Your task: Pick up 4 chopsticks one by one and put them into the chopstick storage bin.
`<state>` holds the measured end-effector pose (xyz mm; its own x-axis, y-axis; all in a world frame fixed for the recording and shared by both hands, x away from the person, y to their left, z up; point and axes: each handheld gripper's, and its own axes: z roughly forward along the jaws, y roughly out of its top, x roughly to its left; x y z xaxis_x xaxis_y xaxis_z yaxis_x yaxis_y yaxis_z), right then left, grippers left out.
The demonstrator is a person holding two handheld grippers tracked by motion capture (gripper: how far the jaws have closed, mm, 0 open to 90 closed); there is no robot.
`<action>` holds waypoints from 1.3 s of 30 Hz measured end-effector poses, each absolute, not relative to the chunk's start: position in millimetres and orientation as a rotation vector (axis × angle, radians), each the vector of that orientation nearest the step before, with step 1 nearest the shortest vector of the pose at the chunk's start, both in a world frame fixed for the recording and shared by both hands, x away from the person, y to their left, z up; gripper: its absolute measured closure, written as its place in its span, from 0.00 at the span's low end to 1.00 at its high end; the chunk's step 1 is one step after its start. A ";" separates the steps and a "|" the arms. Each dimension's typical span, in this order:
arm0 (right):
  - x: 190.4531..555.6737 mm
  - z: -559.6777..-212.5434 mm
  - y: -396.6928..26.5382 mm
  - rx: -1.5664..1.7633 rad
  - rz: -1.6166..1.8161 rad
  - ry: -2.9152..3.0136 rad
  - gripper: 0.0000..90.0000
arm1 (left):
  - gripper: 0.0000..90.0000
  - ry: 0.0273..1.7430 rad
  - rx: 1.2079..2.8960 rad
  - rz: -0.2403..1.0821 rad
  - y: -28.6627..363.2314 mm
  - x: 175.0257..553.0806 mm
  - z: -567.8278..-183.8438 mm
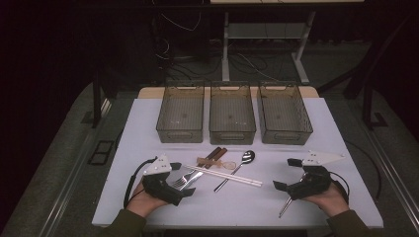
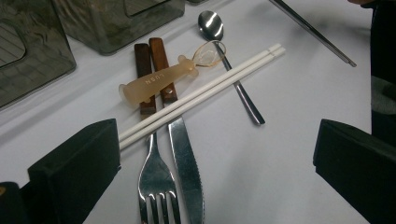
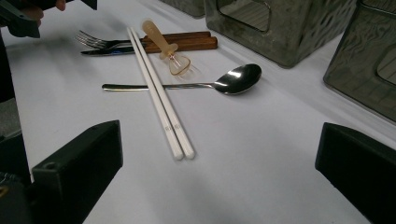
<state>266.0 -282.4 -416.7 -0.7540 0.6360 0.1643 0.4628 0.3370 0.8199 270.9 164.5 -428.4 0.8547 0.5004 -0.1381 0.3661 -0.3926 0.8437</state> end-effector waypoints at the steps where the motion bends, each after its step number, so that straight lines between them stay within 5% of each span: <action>1: 266.5 -416.6 -281.9 1.003 1.385 2.413 0.01 | 0.00 0.633 2.024 0.169 164.5 271.0 -428.4; 39: 286.2 -420.3 -244.2 0.925 1.367 2.503 0.01 | 0.00 0.601 2.038 0.176 160.2 275.4 -431.7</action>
<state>286.2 -244.2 -420.3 -0.8005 0.5774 0.1606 0.4471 0.3969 0.8016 275.4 160.2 -431.7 0.8677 0.4830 -0.1178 0.3432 -0.4105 0.8448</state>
